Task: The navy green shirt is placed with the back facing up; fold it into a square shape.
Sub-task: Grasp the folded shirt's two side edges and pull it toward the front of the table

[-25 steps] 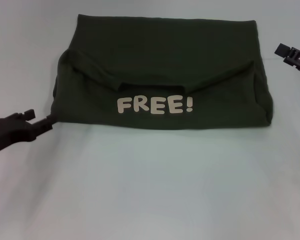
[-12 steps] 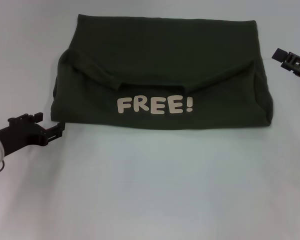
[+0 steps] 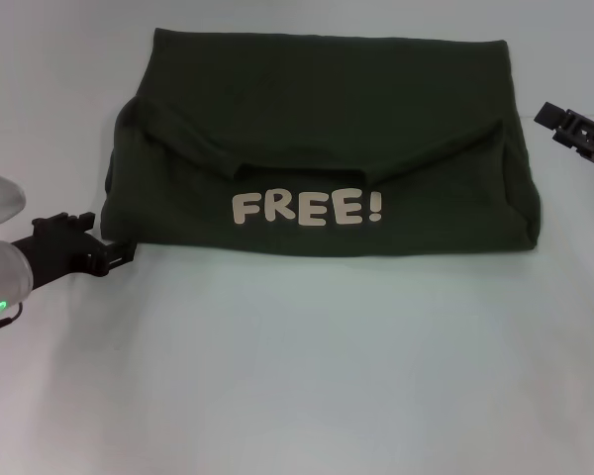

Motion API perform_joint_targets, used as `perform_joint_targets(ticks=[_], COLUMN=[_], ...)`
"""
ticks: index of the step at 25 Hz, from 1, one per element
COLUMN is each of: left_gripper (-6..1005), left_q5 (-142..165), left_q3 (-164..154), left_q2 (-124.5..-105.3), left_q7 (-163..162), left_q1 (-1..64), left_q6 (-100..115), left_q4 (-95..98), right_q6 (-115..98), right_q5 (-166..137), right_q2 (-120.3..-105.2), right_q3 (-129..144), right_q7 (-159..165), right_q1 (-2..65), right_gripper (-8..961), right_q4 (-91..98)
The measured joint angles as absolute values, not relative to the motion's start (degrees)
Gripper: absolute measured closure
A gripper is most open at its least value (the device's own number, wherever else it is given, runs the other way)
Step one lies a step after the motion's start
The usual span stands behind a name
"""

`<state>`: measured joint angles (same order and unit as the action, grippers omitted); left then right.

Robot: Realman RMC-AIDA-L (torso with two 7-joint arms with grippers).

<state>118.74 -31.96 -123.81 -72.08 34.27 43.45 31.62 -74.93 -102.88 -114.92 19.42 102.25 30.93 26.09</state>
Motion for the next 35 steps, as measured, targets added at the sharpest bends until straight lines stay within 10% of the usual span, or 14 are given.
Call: perform_joint_targets(ticks=[35], left_gripper=[291], left_q5=[120.05], left_q3=[-33.32], left_q2=[-123.42], left_q7=[-79.17], left_q1=[35.81], left_q6=[41.42], left_q4=[30.94], right_q6=[-73.29], right_q5=[-99.12], right_q2=[-115.83], right_q3=[19.32], right_q7=[97.37], right_q1=[30.94], right_gripper=[205], right_q4=[26.04])
